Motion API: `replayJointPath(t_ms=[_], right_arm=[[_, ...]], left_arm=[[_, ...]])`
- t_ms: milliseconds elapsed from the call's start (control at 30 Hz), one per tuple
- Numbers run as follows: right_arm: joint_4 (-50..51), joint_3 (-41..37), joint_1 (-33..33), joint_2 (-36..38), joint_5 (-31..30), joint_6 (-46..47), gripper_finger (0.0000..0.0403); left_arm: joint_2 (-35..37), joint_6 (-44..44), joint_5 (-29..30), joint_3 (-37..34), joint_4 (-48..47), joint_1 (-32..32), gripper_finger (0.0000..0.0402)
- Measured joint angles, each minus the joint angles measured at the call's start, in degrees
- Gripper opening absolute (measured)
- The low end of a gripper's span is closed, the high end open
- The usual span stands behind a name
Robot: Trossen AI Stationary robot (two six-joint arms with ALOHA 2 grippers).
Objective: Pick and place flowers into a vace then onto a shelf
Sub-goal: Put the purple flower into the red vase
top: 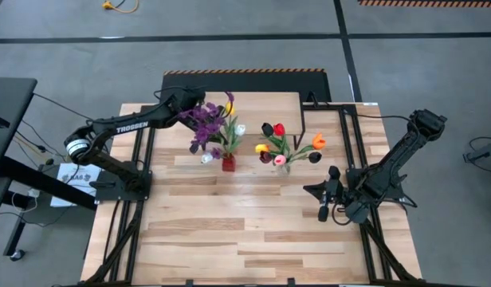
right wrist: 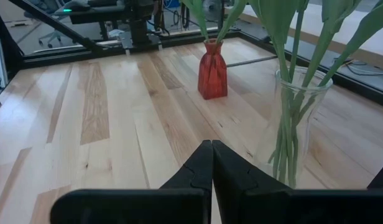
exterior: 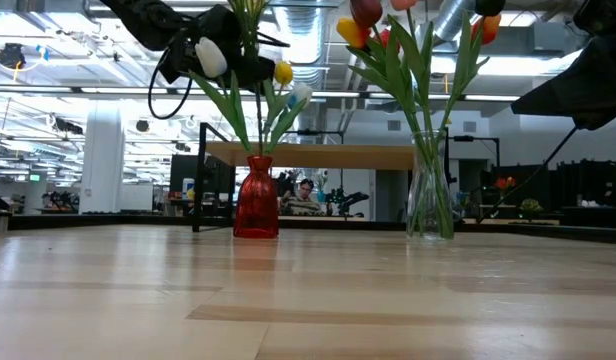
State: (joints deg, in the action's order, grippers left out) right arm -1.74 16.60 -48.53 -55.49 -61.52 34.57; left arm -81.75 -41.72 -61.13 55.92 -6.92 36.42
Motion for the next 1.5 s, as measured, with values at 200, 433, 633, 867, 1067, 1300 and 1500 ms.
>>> replayJointPath(t_ms=[200, 433, 633, 867, 1067, 1300, 1500], right_arm=[[0.0, 0.0, 0.0, 0.0, 0.0, 0.0, 0.0], [0.0, 0.0, 0.0, -1.0, 0.0, 0.0, 0.0], [-0.5, 0.0, 0.6, -3.8, 0.1, 1.6, 0.0], [-0.6, 0.0, 2.1, -5.6, 0.9, 2.6, 0.0], [-0.5, 0.0, 3.4, -5.7, 2.2, 2.6, 0.0], [-0.5, 0.0, 3.3, -5.6, 2.3, 2.6, 0.0], [-0.5, 0.0, 3.3, -5.6, 2.7, 2.6, 0.0]], left_arm=[[2.3, 0.4, 0.4, 0.0, -0.2, 0.0, 0.0], [3.2, 0.3, -0.5, 0.0, -2.8, 0.5, 0.0], [2.9, 1.1, -0.5, -1.9, 0.1, 0.9, 0.0], [3.0, 6.4, 0.4, -5.5, 8.1, 1.9, 0.0], [3.0, 8.7, 1.5, -5.4, 11.0, 1.9, 0.0], [5.7, 9.3, 1.9, -5.4, 10.3, 1.8, 0.0], [6.4, 9.5, 2.0, -5.4, 7.9, 1.8, 0.0]])
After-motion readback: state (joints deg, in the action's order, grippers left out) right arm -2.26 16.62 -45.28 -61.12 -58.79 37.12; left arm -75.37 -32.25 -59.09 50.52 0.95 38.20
